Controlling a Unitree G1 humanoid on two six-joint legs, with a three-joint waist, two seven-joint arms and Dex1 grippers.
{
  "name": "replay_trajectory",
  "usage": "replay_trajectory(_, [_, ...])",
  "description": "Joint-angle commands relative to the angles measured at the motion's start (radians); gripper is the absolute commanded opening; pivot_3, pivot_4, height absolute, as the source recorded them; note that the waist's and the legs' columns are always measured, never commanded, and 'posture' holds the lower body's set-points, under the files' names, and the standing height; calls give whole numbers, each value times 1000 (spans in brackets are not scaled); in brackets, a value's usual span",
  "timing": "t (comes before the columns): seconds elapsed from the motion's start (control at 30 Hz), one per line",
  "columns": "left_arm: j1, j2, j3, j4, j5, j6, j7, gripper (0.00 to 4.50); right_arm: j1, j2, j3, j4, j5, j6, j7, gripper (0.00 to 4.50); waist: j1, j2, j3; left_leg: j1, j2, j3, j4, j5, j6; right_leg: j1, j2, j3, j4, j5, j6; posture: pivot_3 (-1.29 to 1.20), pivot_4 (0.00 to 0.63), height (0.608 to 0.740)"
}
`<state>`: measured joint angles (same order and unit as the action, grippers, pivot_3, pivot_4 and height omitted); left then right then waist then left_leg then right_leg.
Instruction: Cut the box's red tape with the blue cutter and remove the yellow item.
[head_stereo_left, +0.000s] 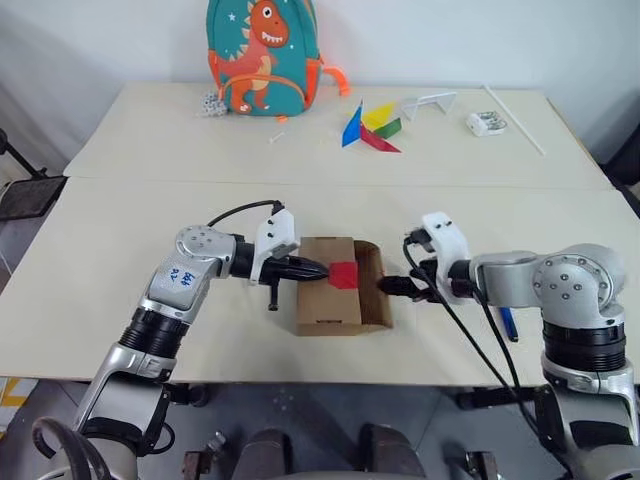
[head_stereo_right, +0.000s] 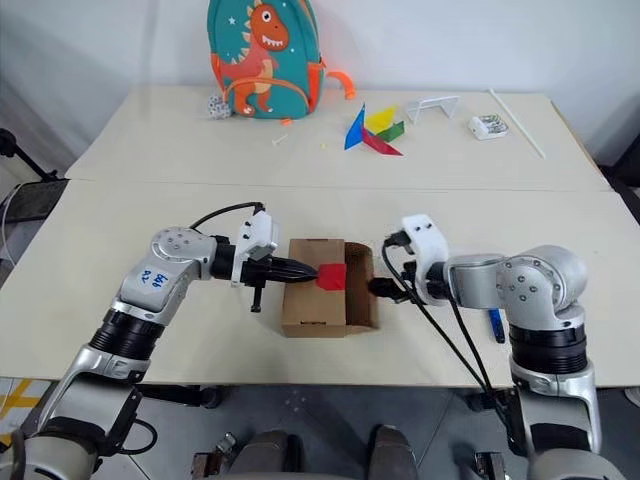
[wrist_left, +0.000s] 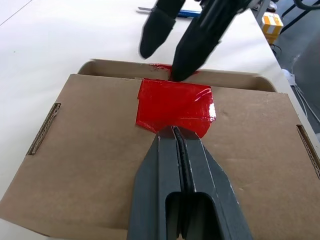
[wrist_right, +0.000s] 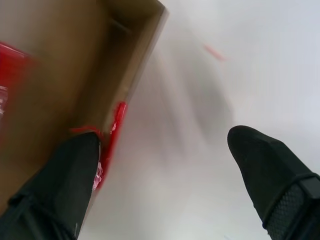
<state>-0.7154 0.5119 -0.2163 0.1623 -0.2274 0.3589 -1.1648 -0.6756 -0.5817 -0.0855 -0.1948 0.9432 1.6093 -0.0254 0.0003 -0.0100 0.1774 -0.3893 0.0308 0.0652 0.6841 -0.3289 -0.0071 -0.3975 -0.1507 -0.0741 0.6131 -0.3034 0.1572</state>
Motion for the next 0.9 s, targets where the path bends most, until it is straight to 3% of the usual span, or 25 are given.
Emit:
replay_trajectory(0.03, [25, 6, -28, 6, 25, 13, 0, 0, 2, -21, -7, -24, -40, 5, 48, 4306, 0, 0, 0, 0, 0, 0, 0, 0, 0, 0, 0, 0, 0, 0, 0, 0, 150, 740])
replay_trajectory(0.17, [26, 9, -26, 6, 24, 13, -3, 0, 4, 6, -41, -40, -54, -30, 113, 4306, 0, 0, 0, 0, 0, 0, 0, 0, 0, 0, 0, 0, 0, 0, 0, 0, 150, 740])
replay_trajectory(0.27, [23, 10, -26, 6, 24, 11, -5, 0, -24, 30, -142, 2, -4, -3, 159, 4306, 0, 0, 0, 0, 0, 0, 0, 0, 0, 0, 0, 0, 0, 0, 0, 0, 150, 740])
replay_trajectory(0.37, [14, 12, -21, 7, 21, 6, -12, 0, -21, -29, -212, 132, 84, 5, 214, 4306, 3, 0, 0, 0, 0, 0, 0, 0, 0, 0, 0, 0, -1, 0, 0, 0, 150, 740])
replay_trajectory(0.53, [2, 16, -19, 24, 26, -11, -19, 0, -24, -94, -165, 314, 178, 5, 279, 4306, 0, 0, 0, 0, 0, 0, -1, 0, 0, 1, 0, 0, -2, 0, 0, 0, 150, 740])
replay_trajectory(0.9, [-3, 20, -23, 8, 28, -5, -22, 0, -80, 62, -118, 511, 103, 5, 397, 4306, -6, 0, 0, 1, 0, 2, -1, 0, 0, 1, 0, 0, -2, 0, 0, 0, 150, 740])
